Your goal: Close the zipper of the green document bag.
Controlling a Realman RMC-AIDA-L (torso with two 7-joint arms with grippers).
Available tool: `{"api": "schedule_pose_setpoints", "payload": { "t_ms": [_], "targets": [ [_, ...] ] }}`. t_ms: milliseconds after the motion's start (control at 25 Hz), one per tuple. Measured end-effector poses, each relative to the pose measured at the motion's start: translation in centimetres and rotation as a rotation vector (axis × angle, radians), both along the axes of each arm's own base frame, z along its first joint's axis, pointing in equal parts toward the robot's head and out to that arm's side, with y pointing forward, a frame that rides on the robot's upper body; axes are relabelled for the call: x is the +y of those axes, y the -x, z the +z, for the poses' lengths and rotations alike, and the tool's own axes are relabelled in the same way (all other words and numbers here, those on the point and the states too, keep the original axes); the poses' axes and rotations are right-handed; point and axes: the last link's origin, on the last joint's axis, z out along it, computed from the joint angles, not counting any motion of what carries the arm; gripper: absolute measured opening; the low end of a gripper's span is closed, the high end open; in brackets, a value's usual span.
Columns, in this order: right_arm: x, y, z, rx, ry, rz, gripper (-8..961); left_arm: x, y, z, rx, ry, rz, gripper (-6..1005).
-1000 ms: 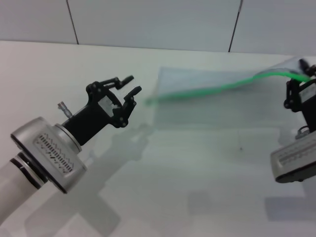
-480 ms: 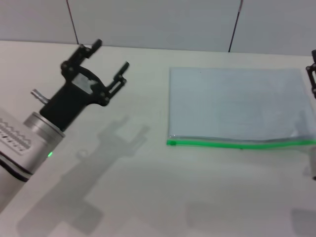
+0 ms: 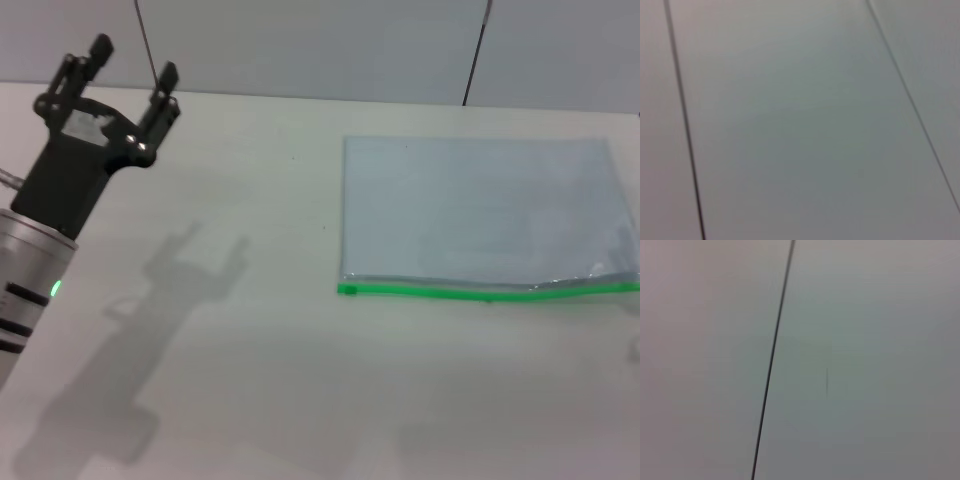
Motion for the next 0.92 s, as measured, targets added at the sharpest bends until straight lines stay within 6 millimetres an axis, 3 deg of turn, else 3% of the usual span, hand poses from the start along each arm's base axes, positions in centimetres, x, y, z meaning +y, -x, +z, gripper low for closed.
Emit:
{"api": "schedule_pose_setpoints", "payload": {
  "t_ms": [240,920],
  "targets": [
    [0.2,0.3,0.2,0.089,0.018,0.038,851,0.1,0.6,1.0,-0.079,0.009,0.014,700],
    [0.5,1.9,-0.4,0.084,0.047,0.108,845,0.3,0.8,1.5,-0.141,0.014,0.021,700]
  ]
}}
